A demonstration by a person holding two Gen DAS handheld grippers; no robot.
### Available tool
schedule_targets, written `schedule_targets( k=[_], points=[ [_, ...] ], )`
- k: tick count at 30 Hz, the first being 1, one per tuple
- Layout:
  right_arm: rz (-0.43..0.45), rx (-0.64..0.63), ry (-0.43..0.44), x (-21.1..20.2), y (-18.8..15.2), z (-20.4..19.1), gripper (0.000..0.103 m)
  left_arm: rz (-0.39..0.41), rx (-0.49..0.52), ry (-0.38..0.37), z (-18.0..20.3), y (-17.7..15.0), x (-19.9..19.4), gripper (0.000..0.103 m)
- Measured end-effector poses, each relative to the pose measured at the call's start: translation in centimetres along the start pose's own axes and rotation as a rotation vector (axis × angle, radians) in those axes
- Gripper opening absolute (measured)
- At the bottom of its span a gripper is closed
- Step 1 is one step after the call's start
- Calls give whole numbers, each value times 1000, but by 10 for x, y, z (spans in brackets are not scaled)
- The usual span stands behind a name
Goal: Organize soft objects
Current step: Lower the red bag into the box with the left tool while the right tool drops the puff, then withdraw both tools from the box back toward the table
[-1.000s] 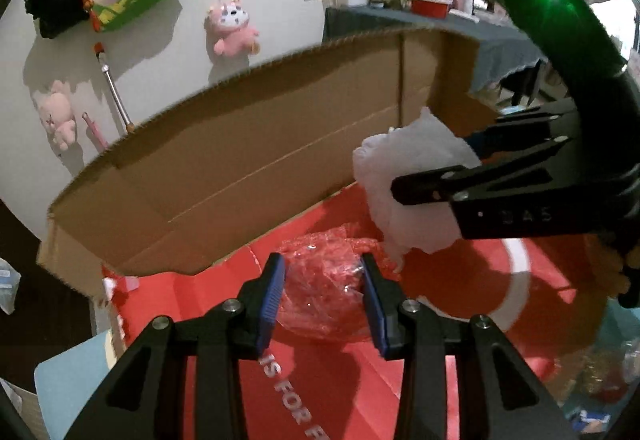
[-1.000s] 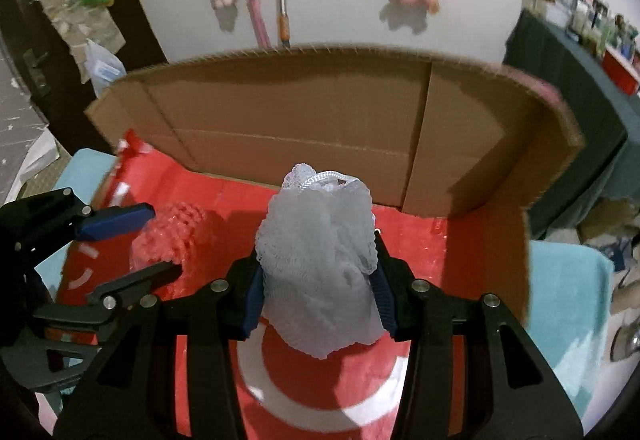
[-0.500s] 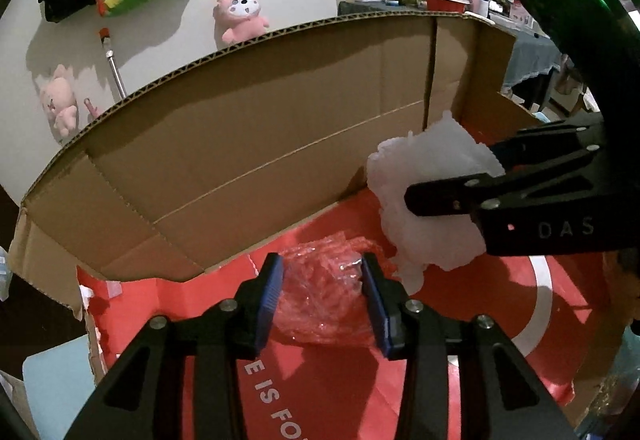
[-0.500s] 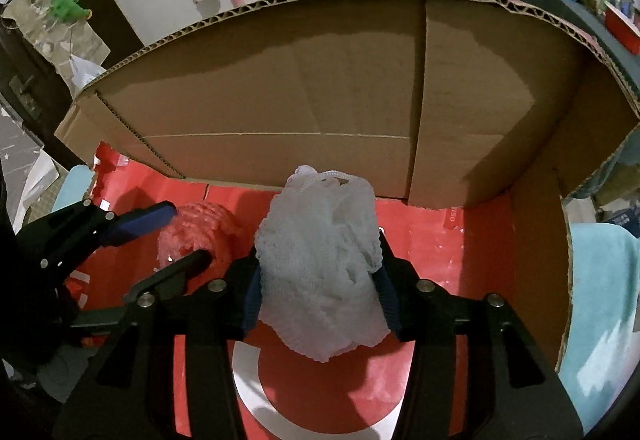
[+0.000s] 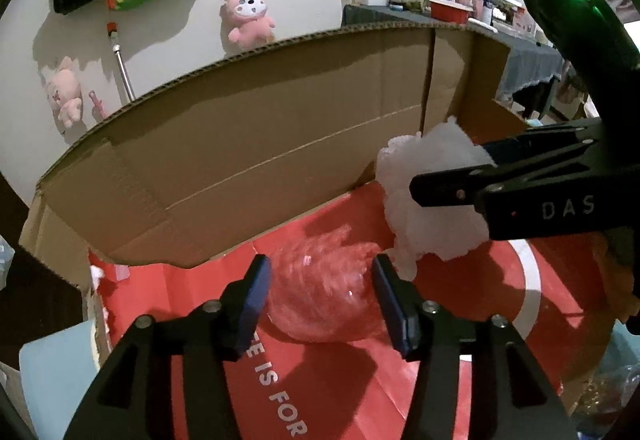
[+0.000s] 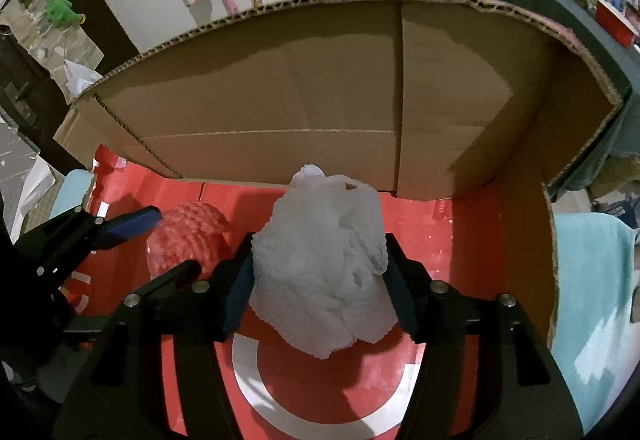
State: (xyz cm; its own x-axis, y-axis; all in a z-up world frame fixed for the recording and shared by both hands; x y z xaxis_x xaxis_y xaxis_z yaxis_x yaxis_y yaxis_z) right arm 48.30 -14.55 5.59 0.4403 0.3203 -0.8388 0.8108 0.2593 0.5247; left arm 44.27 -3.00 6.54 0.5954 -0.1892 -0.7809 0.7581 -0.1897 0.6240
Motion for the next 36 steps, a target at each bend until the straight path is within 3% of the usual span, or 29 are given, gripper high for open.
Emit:
schedule_targets(
  k=[4,10,20,22,30,36],
  points=[
    [21,5,-4,-9,1,0,69,24,-22,-4,-2,1,-14,69],
    [50,-10,-36,-32,0,-9,71,84,-56,-19,-2,2,-54,80],
    [198,-86,-106,-137,-20,-46,86,262,-135,-53,2,-9,-165,102],
    [233,-89,-108,-158,-28,-52,93,300,-148,-62,5,-17,-191,103],
    [387,-123,-124,-253,-81,-87,94,438,-167,-56,17,-67,-287,103],
    [500,-169,-157,-307,-138,-111,99,524,-171,-51,29,-120,-333,103]
  ],
)
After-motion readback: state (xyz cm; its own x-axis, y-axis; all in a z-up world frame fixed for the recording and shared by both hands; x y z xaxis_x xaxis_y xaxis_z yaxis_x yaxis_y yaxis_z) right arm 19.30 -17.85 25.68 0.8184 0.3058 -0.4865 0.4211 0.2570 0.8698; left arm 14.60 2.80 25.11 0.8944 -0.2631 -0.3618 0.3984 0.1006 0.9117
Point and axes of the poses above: each gripper's, at about its wrist camera, not at the fingertips, and x roughly the way its jaws point, z to its right, y to its top, the point moved 3 cm from there along x, roughly the way its jaws point, and after that the axes turned 10 degrees about -x, right-handed, at the moved point
